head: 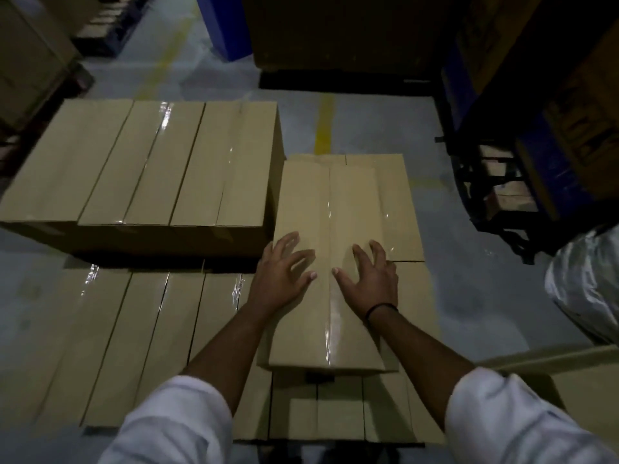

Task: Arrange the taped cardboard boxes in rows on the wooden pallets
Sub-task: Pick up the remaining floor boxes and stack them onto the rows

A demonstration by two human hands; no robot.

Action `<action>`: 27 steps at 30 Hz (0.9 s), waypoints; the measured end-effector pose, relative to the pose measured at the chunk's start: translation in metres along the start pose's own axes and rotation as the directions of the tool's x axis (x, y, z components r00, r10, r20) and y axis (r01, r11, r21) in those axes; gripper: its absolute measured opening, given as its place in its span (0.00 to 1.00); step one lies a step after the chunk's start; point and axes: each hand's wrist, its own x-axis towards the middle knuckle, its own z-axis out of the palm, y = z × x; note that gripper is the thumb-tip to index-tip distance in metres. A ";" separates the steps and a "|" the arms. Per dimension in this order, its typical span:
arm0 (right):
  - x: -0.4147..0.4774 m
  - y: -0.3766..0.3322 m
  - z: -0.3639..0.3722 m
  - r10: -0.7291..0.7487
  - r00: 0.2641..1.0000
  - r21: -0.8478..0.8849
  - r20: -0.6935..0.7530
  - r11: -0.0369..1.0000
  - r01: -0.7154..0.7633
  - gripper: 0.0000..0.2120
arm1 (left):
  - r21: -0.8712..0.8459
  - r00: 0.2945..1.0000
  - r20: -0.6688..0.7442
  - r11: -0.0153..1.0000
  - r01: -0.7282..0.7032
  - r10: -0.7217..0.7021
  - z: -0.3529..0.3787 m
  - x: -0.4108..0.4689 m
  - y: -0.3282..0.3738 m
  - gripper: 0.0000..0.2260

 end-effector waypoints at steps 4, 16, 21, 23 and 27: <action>0.054 -0.010 0.027 -0.008 0.985 0.061 0.172 0.998 -0.003 0.36 | 0.082 0.983 0.099 0.986 0.146 -0.154 0.007 0.040 -0.027 0.27; -0.041 0.030 0.077 -0.142 0.907 -0.329 0.397 0.900 0.285 0.51 | 0.392 0.916 0.307 0.911 0.127 -0.260 0.010 0.046 -0.067 0.50; -0.036 0.034 0.087 -0.172 0.898 -0.296 0.406 0.904 0.308 0.43 | 0.483 0.879 0.388 0.873 0.062 -0.277 -0.003 0.076 -0.082 0.58; -0.027 0.035 0.091 -0.184 0.889 -0.275 0.419 0.907 0.318 0.43 | 0.492 0.863 0.427 0.870 0.030 -0.271 -0.008 0.085 -0.088 0.60; 0.001 0.033 0.090 -0.197 0.886 -0.261 0.419 0.909 0.326 0.43 | 0.424 0.824 0.512 0.906 0.005 -0.244 -0.014 0.094 -0.103 0.66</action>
